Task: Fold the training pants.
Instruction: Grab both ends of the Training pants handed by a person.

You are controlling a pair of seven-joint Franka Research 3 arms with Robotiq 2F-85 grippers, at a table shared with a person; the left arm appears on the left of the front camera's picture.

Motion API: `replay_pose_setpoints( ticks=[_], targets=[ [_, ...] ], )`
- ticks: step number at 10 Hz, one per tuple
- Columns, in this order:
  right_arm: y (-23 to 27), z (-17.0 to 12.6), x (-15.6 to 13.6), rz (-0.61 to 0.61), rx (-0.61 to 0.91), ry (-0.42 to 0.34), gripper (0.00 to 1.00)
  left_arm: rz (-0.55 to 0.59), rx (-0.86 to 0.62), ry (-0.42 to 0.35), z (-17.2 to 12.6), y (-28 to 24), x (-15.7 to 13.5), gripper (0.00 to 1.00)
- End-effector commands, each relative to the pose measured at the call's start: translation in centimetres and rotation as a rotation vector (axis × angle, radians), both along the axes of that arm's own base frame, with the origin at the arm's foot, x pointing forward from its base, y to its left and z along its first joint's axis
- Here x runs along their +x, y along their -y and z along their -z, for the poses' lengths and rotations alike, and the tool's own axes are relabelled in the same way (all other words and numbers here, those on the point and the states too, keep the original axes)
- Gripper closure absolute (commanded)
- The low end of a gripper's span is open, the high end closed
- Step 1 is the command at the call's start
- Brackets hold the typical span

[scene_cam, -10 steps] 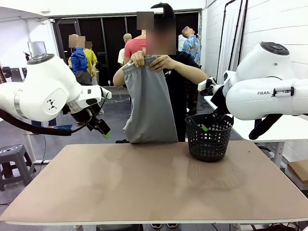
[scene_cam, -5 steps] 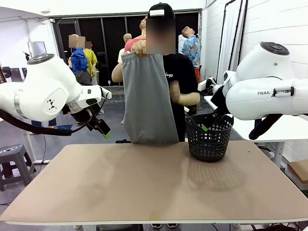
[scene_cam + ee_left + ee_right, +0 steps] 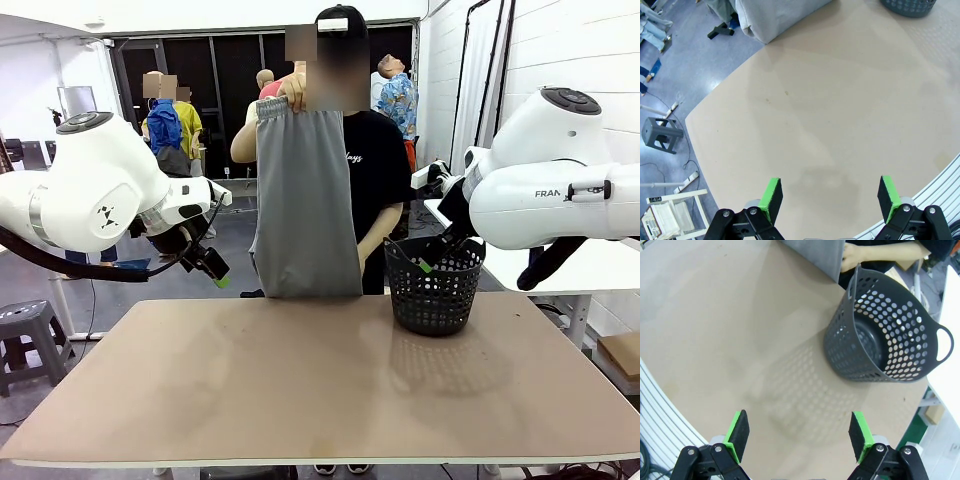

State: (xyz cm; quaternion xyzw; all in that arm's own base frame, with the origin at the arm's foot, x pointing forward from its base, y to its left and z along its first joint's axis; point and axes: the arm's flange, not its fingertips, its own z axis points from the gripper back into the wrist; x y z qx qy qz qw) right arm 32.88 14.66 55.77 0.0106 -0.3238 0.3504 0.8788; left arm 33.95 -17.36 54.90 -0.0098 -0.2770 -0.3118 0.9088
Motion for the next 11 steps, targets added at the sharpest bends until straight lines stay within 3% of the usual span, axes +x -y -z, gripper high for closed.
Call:
replay_pose_setpoints(
  ticks=[1,11],
  targets=[
    [0.04,0.10,0.01,-0.007,0.005,-0.004,0.00,0.010,0.000,-0.002,0.08,0.01,0.05,0.00],
    [0.04,0.10,0.01,-0.007,0.005,-0.004,0.00,0.010,0.000,-0.002,0.08,0.01,0.05,0.00]
  ],
)
